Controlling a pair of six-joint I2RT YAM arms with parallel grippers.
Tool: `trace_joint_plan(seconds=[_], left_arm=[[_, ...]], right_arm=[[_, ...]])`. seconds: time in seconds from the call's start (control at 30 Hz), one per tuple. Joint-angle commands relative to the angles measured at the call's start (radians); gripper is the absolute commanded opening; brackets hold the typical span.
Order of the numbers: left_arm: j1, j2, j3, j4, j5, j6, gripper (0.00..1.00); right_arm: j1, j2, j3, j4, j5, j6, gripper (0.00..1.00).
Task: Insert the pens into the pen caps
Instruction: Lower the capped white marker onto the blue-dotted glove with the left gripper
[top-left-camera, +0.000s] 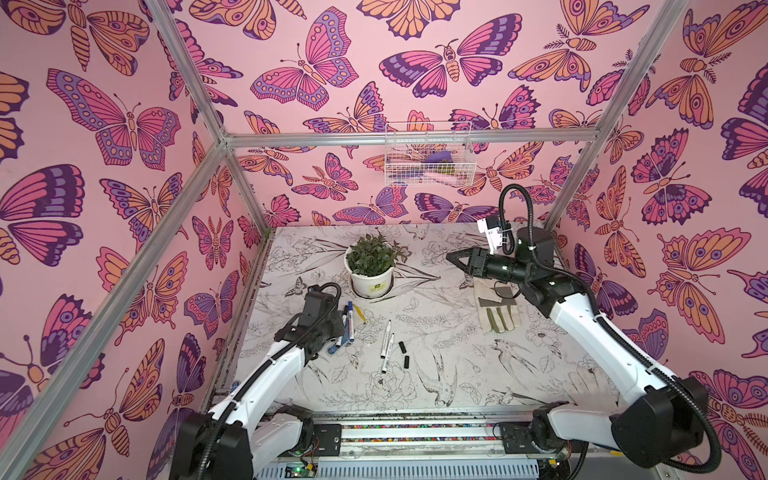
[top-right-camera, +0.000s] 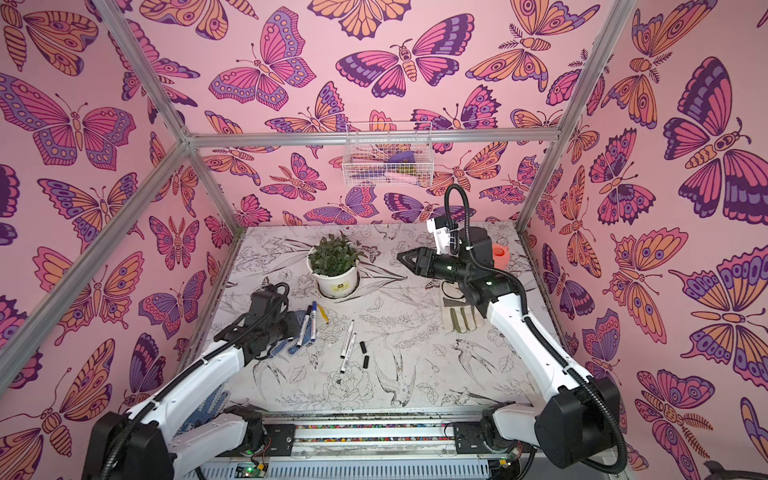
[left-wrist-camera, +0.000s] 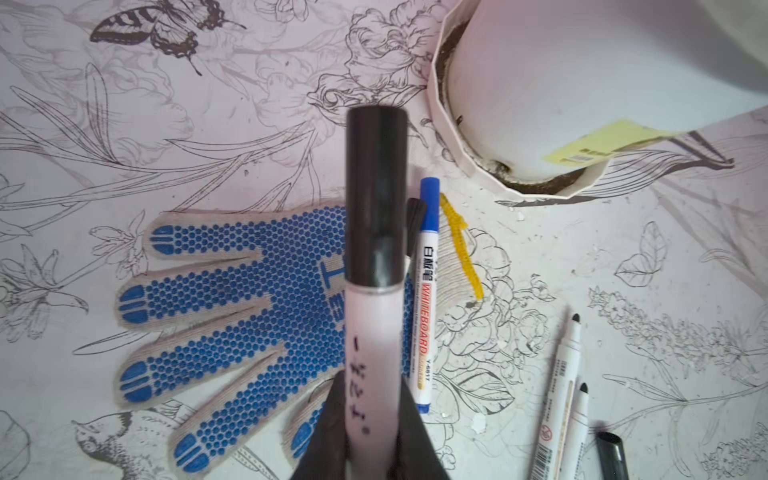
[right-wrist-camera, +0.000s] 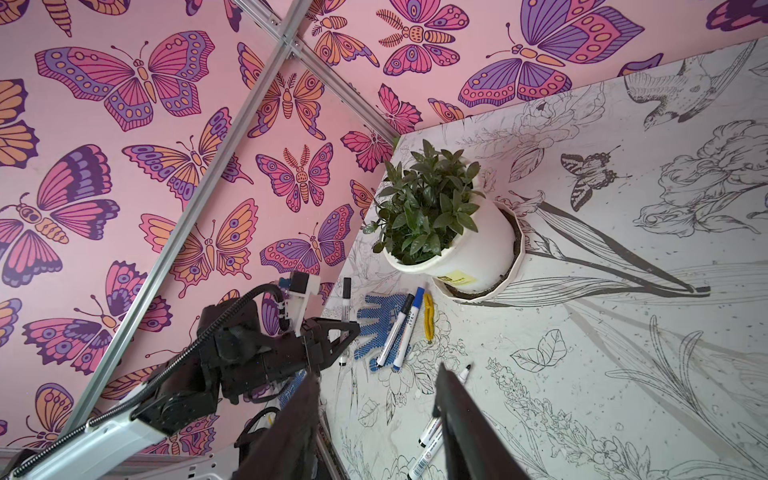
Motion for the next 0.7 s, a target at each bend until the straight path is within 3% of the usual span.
trace_joint_plan(seconds=[0.0, 0.17, 0.4, 0.57, 0.6, 0.67], left_arm=[[0.037, 0.095, 0.071, -0.107, 0.045, 0.089, 0.00], [0.058, 0.302, 0.181, -0.203, 0.081, 0.140, 0.00], [0.057, 0.396, 0.233, -0.244, 0.073, 0.142, 0.00], [0.055, 0.407, 0.236, -0.260, 0.093, 0.130, 0.14], [0.055, 0.408, 0.233, -0.262, 0.100, 0.127, 0.22], [0.053, 0.411, 0.227, -0.265, 0.109, 0.117, 0.29]], right_arm=[[-0.001, 0.007, 0.039, -0.016, 0.011, -0.018, 0.47], [0.000, 0.000, 0.034, -0.028, 0.018, -0.033, 0.47], [0.000, -0.004, 0.034, -0.038, 0.018, -0.041, 0.47], [0.000, -0.006, 0.025, -0.043, 0.024, -0.047, 0.46], [-0.001, -0.005, 0.026, -0.043, 0.023, -0.047, 0.47], [0.000, -0.003, 0.025, -0.041, 0.023, -0.047, 0.47]])
